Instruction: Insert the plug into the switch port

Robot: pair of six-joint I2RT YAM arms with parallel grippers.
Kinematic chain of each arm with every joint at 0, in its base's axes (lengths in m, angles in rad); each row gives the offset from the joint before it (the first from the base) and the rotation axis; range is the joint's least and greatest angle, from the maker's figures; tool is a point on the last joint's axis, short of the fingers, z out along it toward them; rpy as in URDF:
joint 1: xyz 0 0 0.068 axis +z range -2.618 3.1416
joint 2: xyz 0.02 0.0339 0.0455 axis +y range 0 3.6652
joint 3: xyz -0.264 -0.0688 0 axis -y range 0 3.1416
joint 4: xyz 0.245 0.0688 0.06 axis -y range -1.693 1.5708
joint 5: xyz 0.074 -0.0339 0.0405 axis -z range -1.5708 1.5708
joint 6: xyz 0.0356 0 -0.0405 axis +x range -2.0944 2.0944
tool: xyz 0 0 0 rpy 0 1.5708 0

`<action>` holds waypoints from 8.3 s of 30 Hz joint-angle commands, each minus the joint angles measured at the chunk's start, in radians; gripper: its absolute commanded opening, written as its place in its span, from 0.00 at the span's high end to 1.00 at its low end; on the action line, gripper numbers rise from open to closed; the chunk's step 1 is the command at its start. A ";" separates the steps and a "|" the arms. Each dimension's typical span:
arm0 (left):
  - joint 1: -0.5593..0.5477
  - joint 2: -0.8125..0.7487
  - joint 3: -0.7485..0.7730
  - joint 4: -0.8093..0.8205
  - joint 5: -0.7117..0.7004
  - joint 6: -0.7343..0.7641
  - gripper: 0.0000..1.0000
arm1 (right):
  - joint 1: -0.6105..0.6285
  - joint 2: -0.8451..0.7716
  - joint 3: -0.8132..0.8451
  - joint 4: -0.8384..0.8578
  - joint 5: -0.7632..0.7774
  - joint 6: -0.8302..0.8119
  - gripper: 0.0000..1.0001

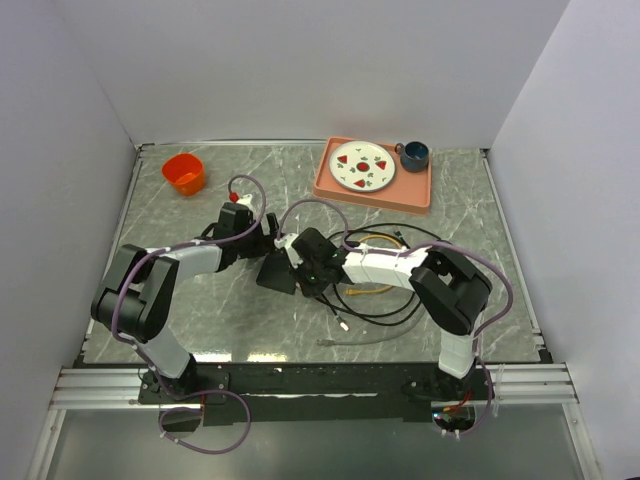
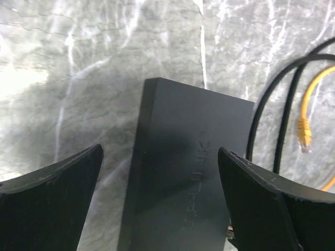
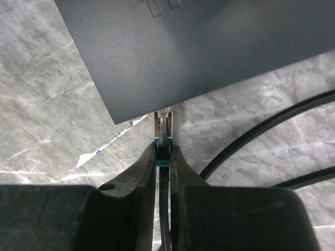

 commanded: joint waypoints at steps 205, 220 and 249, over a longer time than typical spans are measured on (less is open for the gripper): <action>0.195 0.050 -0.235 0.437 0.548 -0.139 0.45 | 0.064 0.124 0.285 0.124 0.126 0.144 1.00; 0.119 -0.080 -0.292 0.356 0.467 -0.156 0.51 | 0.031 0.125 0.337 0.092 0.153 0.186 1.00; 0.021 -0.013 -0.283 0.256 0.315 -0.200 0.51 | 0.032 -0.042 0.061 0.416 0.115 0.104 1.00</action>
